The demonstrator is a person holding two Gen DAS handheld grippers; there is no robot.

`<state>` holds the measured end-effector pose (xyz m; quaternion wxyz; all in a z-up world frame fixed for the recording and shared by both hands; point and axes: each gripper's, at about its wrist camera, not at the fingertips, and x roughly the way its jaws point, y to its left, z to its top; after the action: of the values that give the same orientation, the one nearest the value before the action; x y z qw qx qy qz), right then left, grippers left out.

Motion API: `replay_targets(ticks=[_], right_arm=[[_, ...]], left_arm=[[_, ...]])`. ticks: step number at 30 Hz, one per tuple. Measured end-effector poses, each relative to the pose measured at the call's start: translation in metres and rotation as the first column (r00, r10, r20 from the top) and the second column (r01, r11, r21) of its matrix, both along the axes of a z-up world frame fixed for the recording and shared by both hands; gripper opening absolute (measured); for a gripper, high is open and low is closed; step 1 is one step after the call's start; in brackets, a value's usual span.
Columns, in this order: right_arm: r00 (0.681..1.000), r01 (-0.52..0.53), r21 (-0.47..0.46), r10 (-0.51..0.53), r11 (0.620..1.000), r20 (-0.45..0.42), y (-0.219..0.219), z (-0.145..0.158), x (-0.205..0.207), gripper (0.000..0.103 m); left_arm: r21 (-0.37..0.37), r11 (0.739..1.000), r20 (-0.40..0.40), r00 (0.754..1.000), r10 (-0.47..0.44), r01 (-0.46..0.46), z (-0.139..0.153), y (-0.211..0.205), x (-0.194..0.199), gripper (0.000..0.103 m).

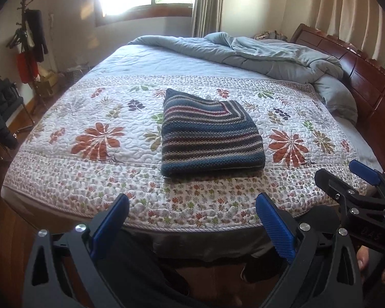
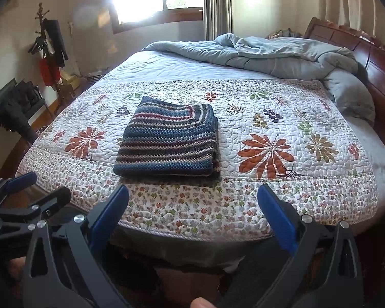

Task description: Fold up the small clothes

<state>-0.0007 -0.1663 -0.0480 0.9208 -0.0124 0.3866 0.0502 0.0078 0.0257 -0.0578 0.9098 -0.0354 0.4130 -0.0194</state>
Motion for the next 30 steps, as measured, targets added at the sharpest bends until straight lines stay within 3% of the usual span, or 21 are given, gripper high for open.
replay_targets(ticks=[13, 30], right_arm=[[1.000, -0.002, -0.005, 0.002, 1.000, -0.008, 0.005, -0.003, 0.009, 0.100], [1.000, 0.009, 0.002, -0.009, 1.000, -0.025, 0.000, -0.011, 0.012, 0.100]], left_arm=[[0.063, 0.998, 0.023, 1.000, 0.018, -0.020, 0.005, -0.002, 0.000, 0.099], [0.067, 0.997, 0.019, 0.999, 0.028, -0.030, 0.004, -0.002, 0.002, 0.099]])
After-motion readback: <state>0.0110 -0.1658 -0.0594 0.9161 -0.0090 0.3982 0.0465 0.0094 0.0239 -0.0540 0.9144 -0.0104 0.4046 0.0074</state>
